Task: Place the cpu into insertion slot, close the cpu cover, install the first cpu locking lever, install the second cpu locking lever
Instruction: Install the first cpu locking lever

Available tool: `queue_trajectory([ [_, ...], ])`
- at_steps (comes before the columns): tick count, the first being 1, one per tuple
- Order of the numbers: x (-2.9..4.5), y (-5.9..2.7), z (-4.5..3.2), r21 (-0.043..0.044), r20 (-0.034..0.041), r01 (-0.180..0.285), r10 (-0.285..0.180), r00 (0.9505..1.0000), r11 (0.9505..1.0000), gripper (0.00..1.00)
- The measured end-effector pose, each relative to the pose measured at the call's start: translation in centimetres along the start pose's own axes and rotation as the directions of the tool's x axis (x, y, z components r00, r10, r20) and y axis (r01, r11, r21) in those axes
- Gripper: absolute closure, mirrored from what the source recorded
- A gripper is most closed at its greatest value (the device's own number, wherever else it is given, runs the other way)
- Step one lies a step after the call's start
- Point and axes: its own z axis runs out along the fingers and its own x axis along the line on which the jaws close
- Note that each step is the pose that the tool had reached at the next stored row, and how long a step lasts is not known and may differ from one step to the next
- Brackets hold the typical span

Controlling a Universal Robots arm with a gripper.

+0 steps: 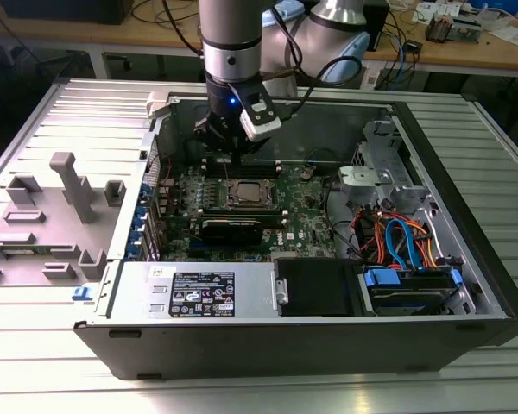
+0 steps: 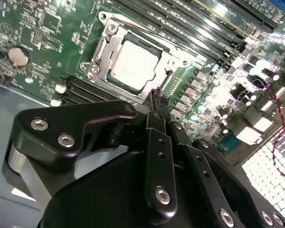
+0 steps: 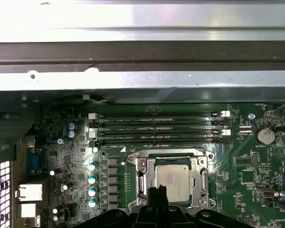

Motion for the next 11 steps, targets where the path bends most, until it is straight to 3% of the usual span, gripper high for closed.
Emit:
queue_trajectory([
  [6, 1.67, -0.02, -0.05, -0.0052, -0.0001, 0.026, -0.026, 0.9997, 0.9996, 0.89],
  [11, 2.21, -0.02, -0.06, -0.0076, -0.0001, 0.035, -0.035, 0.9994, 0.9994, 0.89],
])
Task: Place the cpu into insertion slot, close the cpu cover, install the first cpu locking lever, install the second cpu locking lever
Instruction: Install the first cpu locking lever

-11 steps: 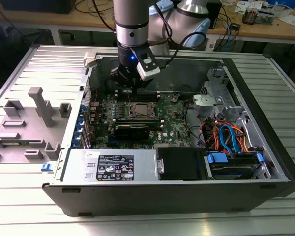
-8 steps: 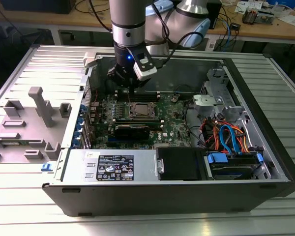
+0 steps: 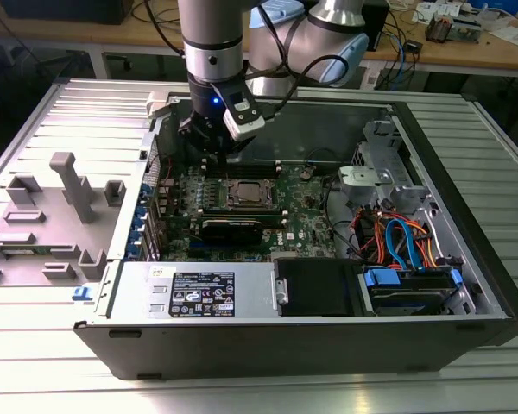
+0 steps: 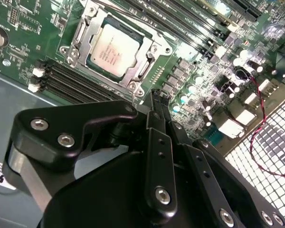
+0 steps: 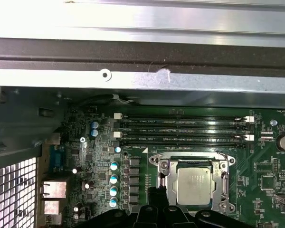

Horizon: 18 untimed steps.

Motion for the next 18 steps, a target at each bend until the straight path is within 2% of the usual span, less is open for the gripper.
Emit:
queue_trajectory([
  [11, 0.02, -0.01, -0.01, 0.0, 0.0, 0.0, 0.0, 1.0, 1.0, 0.89],
  [18, 0.98, 0.12, -0.04, -0.0002, -0.0001, 0.003, -0.003, 1.0, 1.0, 0.89],
])
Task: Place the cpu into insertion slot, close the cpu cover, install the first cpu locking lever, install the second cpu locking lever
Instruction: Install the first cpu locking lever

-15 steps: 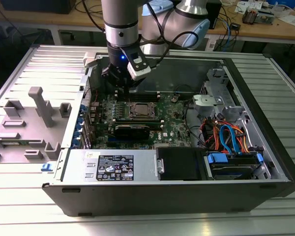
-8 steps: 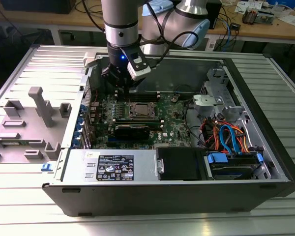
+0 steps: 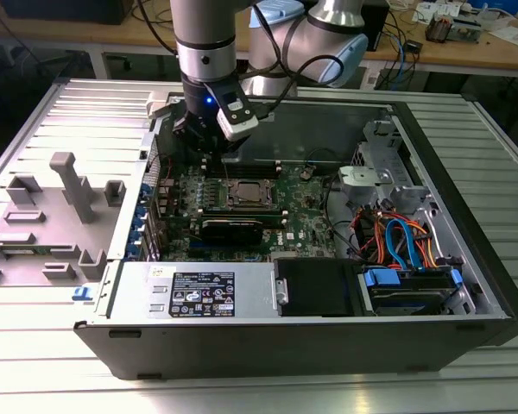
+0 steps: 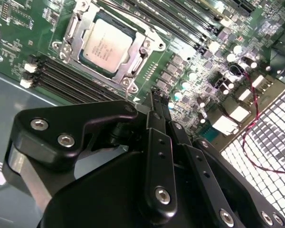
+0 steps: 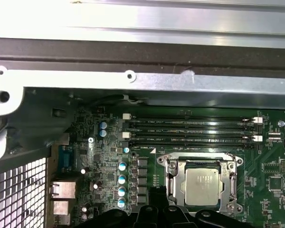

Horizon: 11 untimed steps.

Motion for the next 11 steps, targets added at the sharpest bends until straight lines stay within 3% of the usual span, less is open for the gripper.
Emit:
queue_trajectory([
  [11, 0.18, 1.37, 0.02, -0.0003, 0.0, 0.002, -0.002, 1.0, 1.0, 0.89],
])
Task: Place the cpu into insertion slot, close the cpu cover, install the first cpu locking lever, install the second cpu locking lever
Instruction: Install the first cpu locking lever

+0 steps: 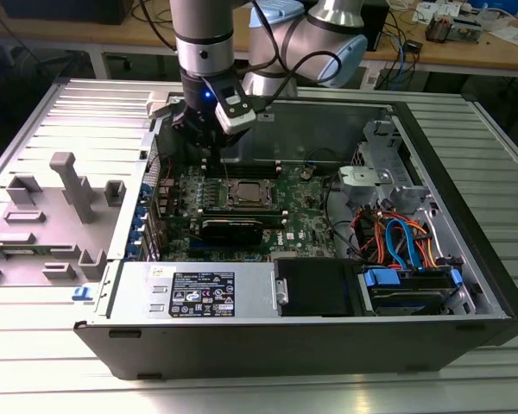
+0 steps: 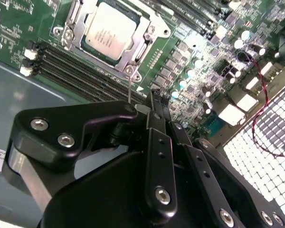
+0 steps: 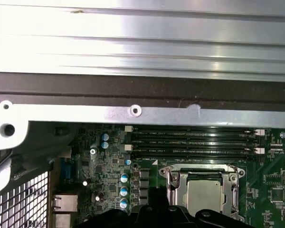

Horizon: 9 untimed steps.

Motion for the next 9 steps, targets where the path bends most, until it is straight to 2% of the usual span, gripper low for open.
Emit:
queue_trajectory([
  [9, -0.01, 0.83, 0.05, -0.0001, 0.0, 0.0, 0.0, 1.0, 1.0, 0.89],
])
